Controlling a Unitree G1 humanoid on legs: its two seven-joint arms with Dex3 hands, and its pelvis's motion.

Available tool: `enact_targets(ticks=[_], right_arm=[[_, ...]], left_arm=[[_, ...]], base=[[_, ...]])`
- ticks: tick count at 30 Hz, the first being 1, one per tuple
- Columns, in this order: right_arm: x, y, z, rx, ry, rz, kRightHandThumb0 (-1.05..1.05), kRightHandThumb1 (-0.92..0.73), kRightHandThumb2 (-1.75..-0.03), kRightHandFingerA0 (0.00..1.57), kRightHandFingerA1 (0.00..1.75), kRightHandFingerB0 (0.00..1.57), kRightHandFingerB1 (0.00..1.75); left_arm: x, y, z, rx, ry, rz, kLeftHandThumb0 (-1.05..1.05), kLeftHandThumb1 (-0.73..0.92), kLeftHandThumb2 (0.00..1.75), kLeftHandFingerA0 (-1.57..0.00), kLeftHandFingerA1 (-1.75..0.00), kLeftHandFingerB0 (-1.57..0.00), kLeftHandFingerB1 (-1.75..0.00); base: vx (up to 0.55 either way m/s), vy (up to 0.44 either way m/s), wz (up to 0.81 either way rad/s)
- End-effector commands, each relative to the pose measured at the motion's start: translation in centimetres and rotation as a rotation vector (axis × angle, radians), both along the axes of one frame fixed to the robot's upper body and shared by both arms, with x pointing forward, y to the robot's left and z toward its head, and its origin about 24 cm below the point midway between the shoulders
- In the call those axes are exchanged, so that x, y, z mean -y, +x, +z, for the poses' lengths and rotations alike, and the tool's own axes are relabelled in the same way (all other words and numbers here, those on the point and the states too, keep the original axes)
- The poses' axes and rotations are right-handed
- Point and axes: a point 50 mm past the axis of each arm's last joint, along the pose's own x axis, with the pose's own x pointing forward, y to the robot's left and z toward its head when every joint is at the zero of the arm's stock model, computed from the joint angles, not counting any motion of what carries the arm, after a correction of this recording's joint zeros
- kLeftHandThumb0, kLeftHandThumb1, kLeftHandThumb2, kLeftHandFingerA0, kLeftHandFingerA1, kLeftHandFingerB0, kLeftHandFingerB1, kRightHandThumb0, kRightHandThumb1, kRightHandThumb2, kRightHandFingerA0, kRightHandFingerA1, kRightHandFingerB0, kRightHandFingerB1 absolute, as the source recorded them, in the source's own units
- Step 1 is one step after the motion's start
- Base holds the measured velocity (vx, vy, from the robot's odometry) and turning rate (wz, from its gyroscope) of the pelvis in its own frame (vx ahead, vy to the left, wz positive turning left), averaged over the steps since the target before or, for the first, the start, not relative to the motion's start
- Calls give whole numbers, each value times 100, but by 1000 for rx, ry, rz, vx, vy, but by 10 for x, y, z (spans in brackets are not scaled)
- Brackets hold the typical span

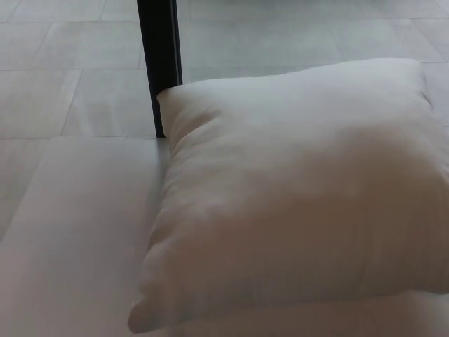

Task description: The robot uses its left hand to press on the left side of the pillow kept in the middle of the desk and uses its right hand to lift up and the right side of the pillow and turn it over

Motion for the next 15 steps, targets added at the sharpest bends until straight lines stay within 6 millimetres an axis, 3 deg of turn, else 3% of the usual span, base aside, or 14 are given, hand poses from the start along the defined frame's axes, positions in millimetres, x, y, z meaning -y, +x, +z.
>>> enact_targets(ticks=[1, 2, 3, 4, 5, 6, 7, 8, 9, 10, 12, 14, 15], right_arm=[[41, 1, 46, 449, -115, -319, -97, -81, -64, 14, 92, 0, 30], [49, 9, 56, 530, -133, -348, -97, -85, -70, 15, 90, 0, 17], [55, 17, 64, 572, -153, -351, -100, -88, -67, 7, 93, 0, 17], [58, 21, 68, 606, -163, -369, -100, -88, -67, 7, 93, 0, 17], [64, 29, 76, 662, -174, -366, -98, -91, -68, 18, 110, 0, 19], [63, 29, 76, 663, -173, -367, -98, -91, -68, 18, 110, 0, 19], [68, 38, 82, 733, -176, -393, -100, -71, -111, 32, 91, 0, 42], [74, 49, 92, 785, -183, -395, -101, -71, -111, 23, 84, 0, 41], [82, 71, 112, 910, -196, -372, -101, -66, -107, 23, 86, 0, 41], [85, 84, 122, 957, -200, -354, -105, -66, -106, 18, 82, 0, 38], [90, 110, 145, 1062, -221, -295, -98, -64, -106, 18, 80, 0, 46], [91, 122, 156, 1101, -229, -252, -97, -68, -107, 19, 77, 0, 47], [90, 144, 179, 1183, -251, -174, -96, -67, -107, 18, 72, 4, 57]], left_arm=[[-26, 28, 25, 432, -15, 173, -104, 30, 93, -44, -104, -30, -100], [-29, 50, 30, 533, 32, 186, -105, 50, 56, -34, -123, -38, -128], [-31, 66, 35, 621, 49, 234, -105, 31, 95, -39, -106, -37, -107], [-33, 75, 37, 667, 59, 268, -105, 31, 95, -39, -106, -37, -107], [-36, 91, 42, 751, 52, 265, -105, 33, 96, -28, -101, -32, -106], [-36, 91, 43, 751, 53, 266, -105, 33, 96, -28, -101, -32, -106], [-42, 105, 52, 785, 89, 253, -105, 54, 66, -22, -118, -40, -132], [-46, 120, 62, 833, 121, 243, -105, 58, 59, -25, -132, -30, -141], [-53, 150, 83, 900, 191, 197, -105, 58, 65, -31, -129, -26, -151], [-53, 165, 96, 966, 200, 190, -105, 62, 64, -33, -126, -20, -153], [-54, 195, 121, 1082, 222, 183, -105, 62, 66, -45, -114, -26, -143], [-52, 207, 132, 1135, 233, 174, -105, 63, 68, -48, -108, -27, -136], [-51, 229, 158, 1231, 279, 176, -105, 61, 63, -57, -99, -40, -125]], base=[[0, 0, 0], [0, 0, 0], [0, 0, 0], [0, 0, 0], [0, 0, 0], [0, 0, 0], [0, 0, 0], [0, 0, 0], [0, 0, 0], [0, 0, 0], [0, 0, 0], [0, 0, 0], [0, 0, 0]])
